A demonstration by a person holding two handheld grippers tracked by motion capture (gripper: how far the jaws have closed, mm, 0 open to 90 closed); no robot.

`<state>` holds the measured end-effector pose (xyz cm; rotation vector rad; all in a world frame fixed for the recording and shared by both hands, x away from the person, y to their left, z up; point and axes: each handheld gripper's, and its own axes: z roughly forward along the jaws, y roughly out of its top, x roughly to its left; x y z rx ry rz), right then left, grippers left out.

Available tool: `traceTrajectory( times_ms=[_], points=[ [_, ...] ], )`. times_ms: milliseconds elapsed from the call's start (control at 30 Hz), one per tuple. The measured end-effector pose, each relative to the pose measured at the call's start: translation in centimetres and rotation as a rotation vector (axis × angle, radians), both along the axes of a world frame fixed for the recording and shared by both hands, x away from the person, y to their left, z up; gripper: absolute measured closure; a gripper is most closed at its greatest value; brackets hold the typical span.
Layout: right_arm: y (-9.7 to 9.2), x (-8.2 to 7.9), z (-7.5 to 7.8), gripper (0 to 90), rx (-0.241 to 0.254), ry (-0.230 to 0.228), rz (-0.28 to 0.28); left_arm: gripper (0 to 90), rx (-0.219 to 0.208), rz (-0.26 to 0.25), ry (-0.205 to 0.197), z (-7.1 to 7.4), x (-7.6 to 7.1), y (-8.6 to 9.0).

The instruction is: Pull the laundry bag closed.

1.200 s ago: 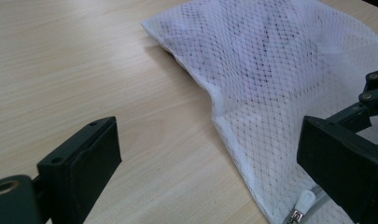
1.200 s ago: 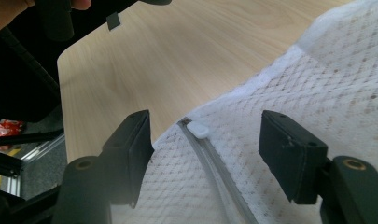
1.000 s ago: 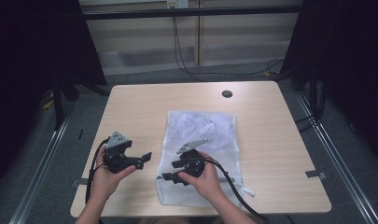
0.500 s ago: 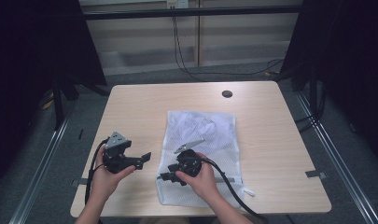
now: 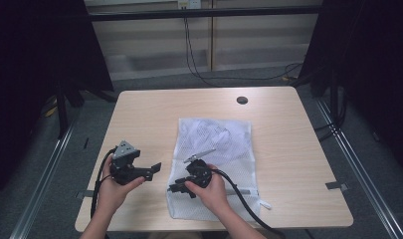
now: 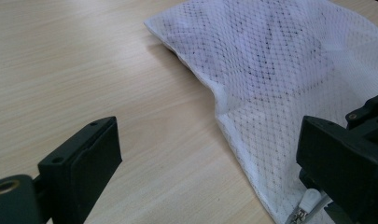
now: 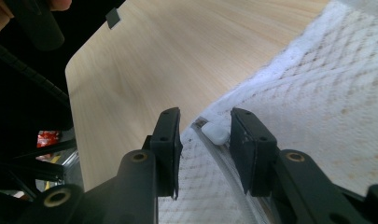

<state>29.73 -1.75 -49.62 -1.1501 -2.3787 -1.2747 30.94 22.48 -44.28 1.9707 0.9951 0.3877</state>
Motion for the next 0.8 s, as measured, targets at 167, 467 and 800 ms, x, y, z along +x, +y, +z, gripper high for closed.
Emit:
traceTrajectory(
  times_ms=[167, 467, 800],
  points=[
    [0.3, 0.0, -0.3, 65.0, 0.004, -0.002, 0.011, 6.5, 0.001, -0.001, 0.003, 0.0, 0.0, 0.0],
    [0.6, 0.2, -0.5, 74.3, 0.001, 0.009, -0.003, 6.7, 0.013, -0.004, 0.005, -0.1, 0.1, -0.1],
    [1.2, 0.2, -0.8, 81.0, 0.022, 0.036, 0.0, 6.9, 0.009, -0.001, 0.002, -0.1, 0.1, 0.1]
  ],
)
